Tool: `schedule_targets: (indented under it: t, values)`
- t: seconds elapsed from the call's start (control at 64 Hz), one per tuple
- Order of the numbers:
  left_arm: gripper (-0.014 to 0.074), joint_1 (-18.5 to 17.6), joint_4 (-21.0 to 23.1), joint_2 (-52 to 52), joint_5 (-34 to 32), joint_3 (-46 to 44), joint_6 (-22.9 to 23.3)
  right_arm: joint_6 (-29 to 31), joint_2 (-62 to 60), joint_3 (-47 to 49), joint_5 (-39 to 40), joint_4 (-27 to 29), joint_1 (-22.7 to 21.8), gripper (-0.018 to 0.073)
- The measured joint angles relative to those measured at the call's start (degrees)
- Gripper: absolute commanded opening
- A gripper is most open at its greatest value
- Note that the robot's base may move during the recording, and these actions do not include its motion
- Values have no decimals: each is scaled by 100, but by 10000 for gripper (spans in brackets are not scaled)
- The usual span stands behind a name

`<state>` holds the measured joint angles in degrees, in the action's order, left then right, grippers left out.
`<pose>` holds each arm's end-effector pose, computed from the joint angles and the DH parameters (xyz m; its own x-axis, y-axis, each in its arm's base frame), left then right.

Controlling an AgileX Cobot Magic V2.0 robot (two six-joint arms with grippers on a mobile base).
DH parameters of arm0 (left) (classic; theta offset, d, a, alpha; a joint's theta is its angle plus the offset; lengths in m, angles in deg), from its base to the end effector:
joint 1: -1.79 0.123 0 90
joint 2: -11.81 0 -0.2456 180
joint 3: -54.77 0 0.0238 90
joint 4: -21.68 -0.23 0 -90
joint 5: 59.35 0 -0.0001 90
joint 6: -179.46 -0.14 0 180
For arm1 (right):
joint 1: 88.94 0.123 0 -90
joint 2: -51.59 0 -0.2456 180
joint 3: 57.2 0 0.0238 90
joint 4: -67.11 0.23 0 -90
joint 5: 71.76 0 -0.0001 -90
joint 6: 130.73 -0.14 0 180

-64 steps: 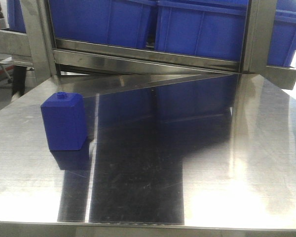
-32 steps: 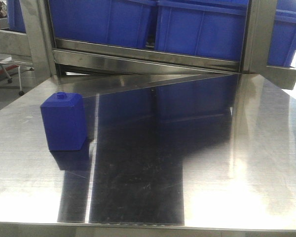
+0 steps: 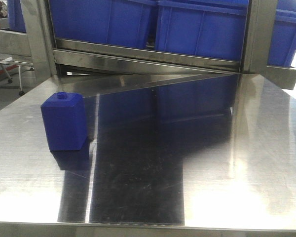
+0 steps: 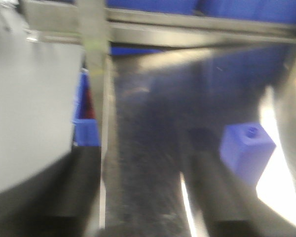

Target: Pick and sort blue part to right shelf

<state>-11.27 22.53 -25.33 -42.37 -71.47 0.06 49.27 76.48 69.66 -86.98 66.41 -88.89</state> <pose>0.1633 -0.0385 0.2484 -0.3046 0.0454 -0.9514 0.2225 0.9746 -0.0248 0.1370 -0.0003 0.2893 -0.0567 -0.0118 -0.9983 0.0017 0.9999 -0.0120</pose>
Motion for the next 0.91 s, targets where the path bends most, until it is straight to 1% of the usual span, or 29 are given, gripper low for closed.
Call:
schedule_targets:
  t: [0.078, 0.156, 0.25, 0.297, 0.359, 0.469, 0.625, 0.672, 0.781, 0.906]
  values:
    - [682, -217, -12, -425, 61, -198, 0, 0, 0, 0, 0, 0, 0, 421]
    - [682, -380, -25, -883, 278, -489, 0, 0, 0, 0, 0, 9, 0, 421]
    - [682, -558, -85, -1451, 699, -931, 21, 0, 0, 0, 0, 9, 0, 421]
    - [682, -667, -85, -1715, 932, -1233, 140, 0, 0, 0, 0, 9, 0, 421]
    - [682, -803, -85, -2122, 1298, -1605, 404, 0, 0, 0, 0, 9, 0, 421]
    - [683, -1058, -85, -2826, 1922, -2330, 1007, 0, 0, 0, 0, 9, 0, 421]
    - [683, -1354, -85, -3860, 2745, -3354, 2003, 0, 0, 0, 0, 9, 0, 421]
    - [682, -1414, -85, -4134, 2999, -3650, 2218, 0, 0, 0, 0, 9, 0, 421]
    - [682, -1556, -85, -4793, 3524, -4258, 2589, 0, 0, 0, 0, 9, 0, 421]
    - [683, -1668, -85, -5497, 4094, -4894, 2747, 0, 0, 0, 0, 9, 0, 421]
